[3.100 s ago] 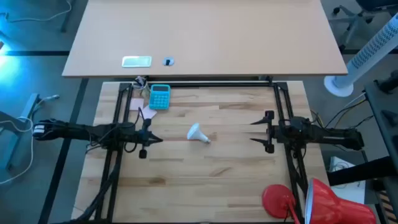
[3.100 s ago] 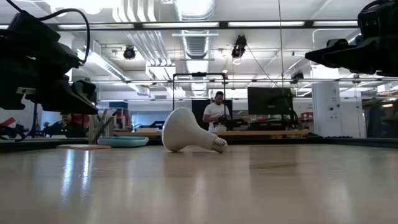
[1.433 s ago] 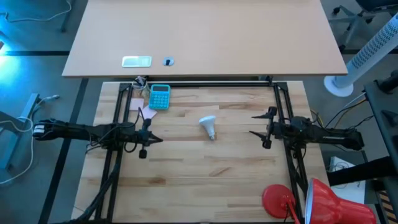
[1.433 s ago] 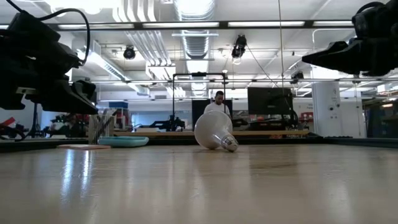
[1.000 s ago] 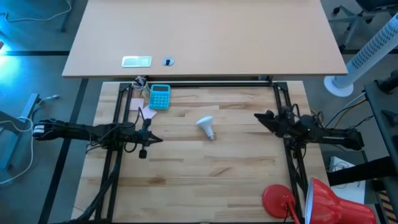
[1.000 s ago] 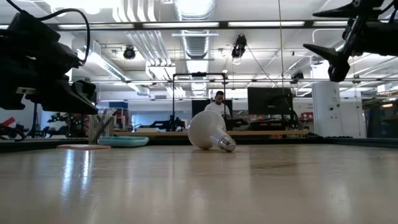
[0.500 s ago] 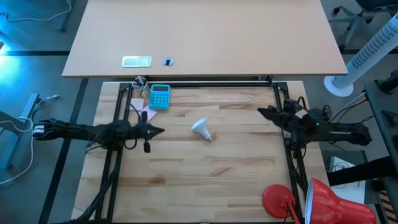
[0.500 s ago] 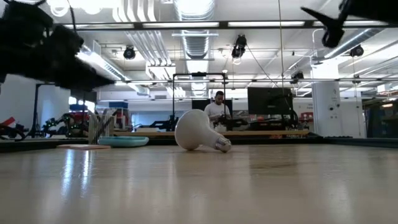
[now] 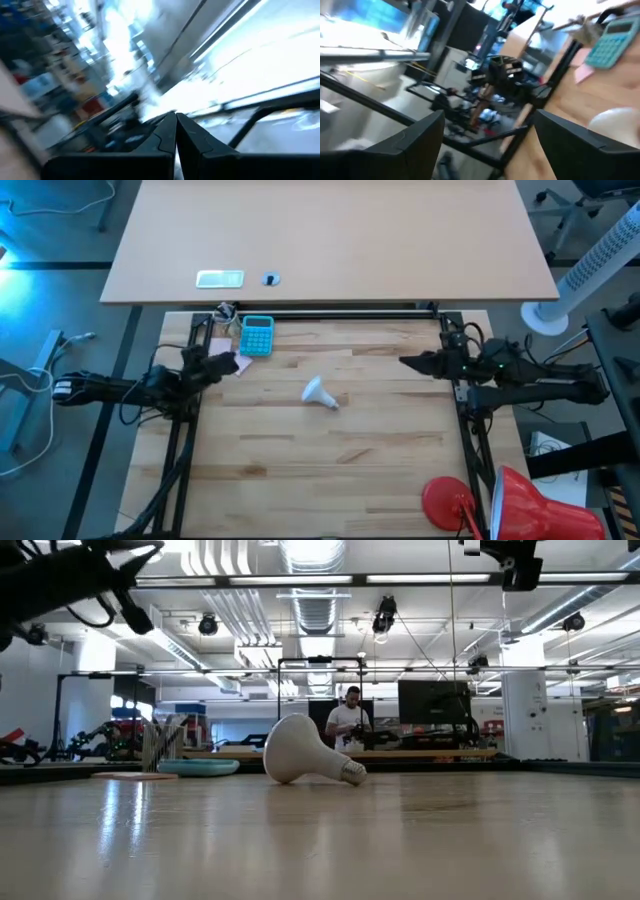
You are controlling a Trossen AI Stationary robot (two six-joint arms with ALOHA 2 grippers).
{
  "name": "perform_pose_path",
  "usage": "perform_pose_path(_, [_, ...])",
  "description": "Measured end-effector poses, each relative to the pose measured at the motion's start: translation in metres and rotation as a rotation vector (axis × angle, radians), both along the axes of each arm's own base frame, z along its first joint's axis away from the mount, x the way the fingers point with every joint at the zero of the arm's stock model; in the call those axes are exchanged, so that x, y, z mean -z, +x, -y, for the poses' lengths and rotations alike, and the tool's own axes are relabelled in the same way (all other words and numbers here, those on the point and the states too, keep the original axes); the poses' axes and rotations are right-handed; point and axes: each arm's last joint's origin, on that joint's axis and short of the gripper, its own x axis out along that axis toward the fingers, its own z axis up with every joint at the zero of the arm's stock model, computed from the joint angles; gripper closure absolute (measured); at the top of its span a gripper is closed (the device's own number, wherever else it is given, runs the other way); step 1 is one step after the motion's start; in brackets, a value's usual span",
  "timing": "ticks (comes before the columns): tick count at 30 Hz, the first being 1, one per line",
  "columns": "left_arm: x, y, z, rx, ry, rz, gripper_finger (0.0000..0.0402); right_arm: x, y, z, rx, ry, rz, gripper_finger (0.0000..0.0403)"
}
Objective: Screw lightbulb
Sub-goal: Insert the light bulb into the red lamp
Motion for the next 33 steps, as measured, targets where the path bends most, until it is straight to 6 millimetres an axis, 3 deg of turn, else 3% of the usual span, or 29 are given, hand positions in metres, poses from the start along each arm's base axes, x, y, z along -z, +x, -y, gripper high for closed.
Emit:
perform_pose_path(8, [-0.002, 0.001, 0.002, 0.1, 0.012, 0.017, 0.0401, 0.011, 0.022, 0.002, 0.06, 0.012, -0.075, 0.0097])
perform_pose_path(13, [-0.046, 0.019, 0.006, 0.166, 0.174, -0.034, 0.0401, 0.021, 0.043, 0.0, -0.056, 0.025, -0.128, 0.011])
perform_pose_path(16, [-0.066, 0.043, 0.006, 0.146, 0.261, -0.328, 0.0401, 0.027, 0.051, 0.0, -0.056, -0.024, -0.168, 0.0122])
perform_pose_path(20, [-0.072, 0.074, 0.005, 0.133, 0.351, -0.695, 0.0401, 0.029, 0.056, 0.001, -0.069, -0.09, -0.172, 0.0135])
perform_pose_path(27, [-0.092, 0.13, 0.022, 0.265, 0.409, -0.729, 0.036, 0.009, 0.038, -0.007, -0.321, -0.118, -0.056, 0.0146])
perform_pose_path(33, [-0.09, 0.195, 0.067, 0.4, 0.467, -0.792, 0.0283, 0.011, 0.005, -0.016, -0.59, -0.012, -0.256, 0.0149])
